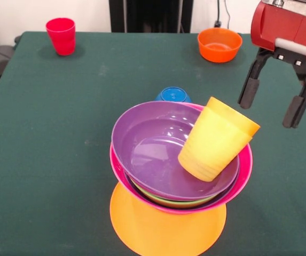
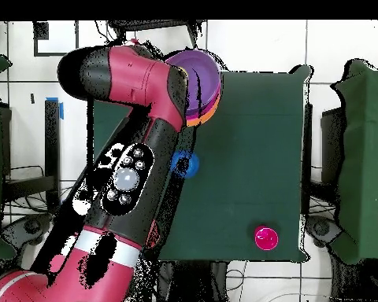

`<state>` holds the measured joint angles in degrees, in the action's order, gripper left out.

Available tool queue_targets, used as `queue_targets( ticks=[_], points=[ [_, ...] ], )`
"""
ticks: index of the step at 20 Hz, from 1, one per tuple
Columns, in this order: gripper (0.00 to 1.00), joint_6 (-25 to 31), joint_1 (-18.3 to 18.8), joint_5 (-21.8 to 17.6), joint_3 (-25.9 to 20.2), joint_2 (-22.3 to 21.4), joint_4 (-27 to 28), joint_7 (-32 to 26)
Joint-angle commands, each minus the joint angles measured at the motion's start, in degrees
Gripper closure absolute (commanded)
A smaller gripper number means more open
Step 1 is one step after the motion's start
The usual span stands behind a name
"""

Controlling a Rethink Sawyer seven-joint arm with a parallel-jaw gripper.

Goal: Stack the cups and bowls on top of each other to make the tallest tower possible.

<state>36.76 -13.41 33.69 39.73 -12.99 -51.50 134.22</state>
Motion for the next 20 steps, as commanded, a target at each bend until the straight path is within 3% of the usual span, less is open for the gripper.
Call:
queue_targets(
  ticks=[1, 20],
  points=[
    [0.00, -0.6, 0.8, 0.3, -7.5, 3.4, -4.7, 11.3],
    [0.00, -3.1, 2.4, -1.1, -10.8, 2.6, -7.4, 7.7]
  ],
)
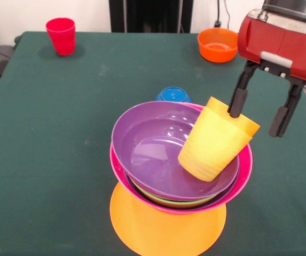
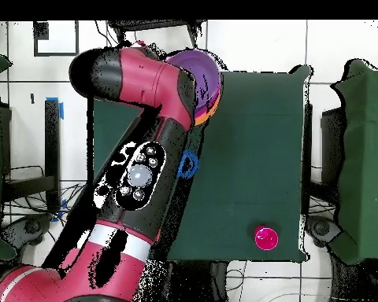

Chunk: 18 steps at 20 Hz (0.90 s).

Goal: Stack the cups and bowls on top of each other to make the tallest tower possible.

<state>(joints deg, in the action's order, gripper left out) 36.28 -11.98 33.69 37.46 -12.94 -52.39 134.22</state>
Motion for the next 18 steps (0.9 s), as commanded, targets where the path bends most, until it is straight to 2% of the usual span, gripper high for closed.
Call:
queue_targets(
  ticks=[1, 13, 18],
  points=[
    [0.00, -2.9, 1.0, -1.1, -8.6, 2.6, -6.6, 7.7],
    [0.00, -3.3, 1.1, -1.6, -8.9, 2.5, -6.7, 7.5],
    [0.00, -0.7, 0.1, -1.6, -7.6, 1.1, -7.7, 8.6]
  ],
)
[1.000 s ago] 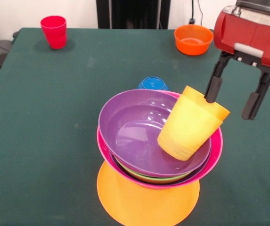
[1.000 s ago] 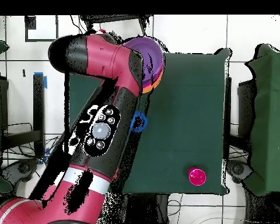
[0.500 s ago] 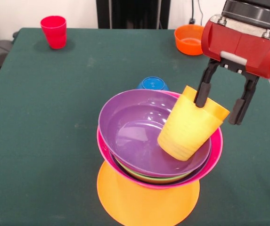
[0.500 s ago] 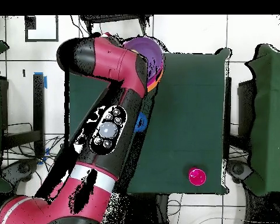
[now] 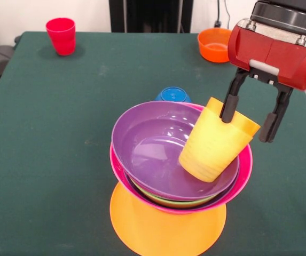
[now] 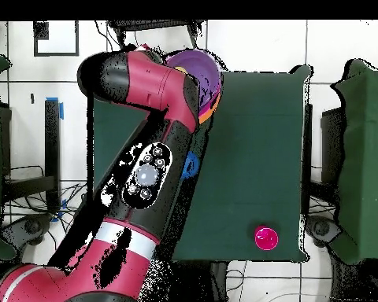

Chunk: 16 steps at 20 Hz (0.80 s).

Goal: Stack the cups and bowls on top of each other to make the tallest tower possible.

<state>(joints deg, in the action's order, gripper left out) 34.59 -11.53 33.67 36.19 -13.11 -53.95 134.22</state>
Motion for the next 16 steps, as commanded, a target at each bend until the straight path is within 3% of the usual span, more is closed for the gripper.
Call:
queue_targets(
  ticks=[1, 16],
  points=[
    [0.00, 1.1, -0.7, -1.5, -6.2, 0.9, -6.7, 9.0],
    [0.00, -1.3, -3.0, 0.1, -8.1, -2.2, -15.1, 10.8]
  ],
)
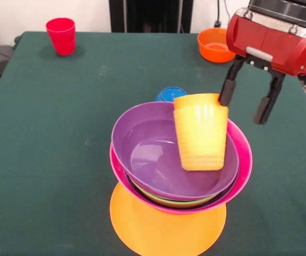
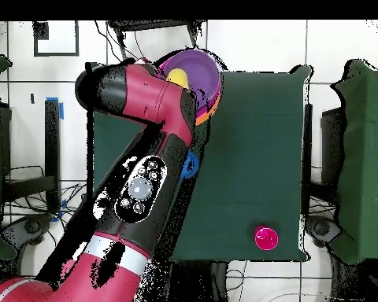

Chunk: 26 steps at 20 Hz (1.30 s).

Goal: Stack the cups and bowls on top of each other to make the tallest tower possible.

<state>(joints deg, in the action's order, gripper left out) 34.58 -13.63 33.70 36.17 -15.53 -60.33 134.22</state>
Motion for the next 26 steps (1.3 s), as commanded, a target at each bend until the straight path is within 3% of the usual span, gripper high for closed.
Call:
queue_targets(
  ticks=[1, 13, 26],
  points=[
    [0.00, -1.9, -1.1, 0.3, -8.3, 0.0, -9.3, 10.8],
    [0.00, -2.1, -1.0, -0.1, -8.2, -1.5, -10.9, 9.2],
    [0.00, 3.2, 0.1, -1.6, -7.3, -3.2, -9.2, 6.7]
  ],
)
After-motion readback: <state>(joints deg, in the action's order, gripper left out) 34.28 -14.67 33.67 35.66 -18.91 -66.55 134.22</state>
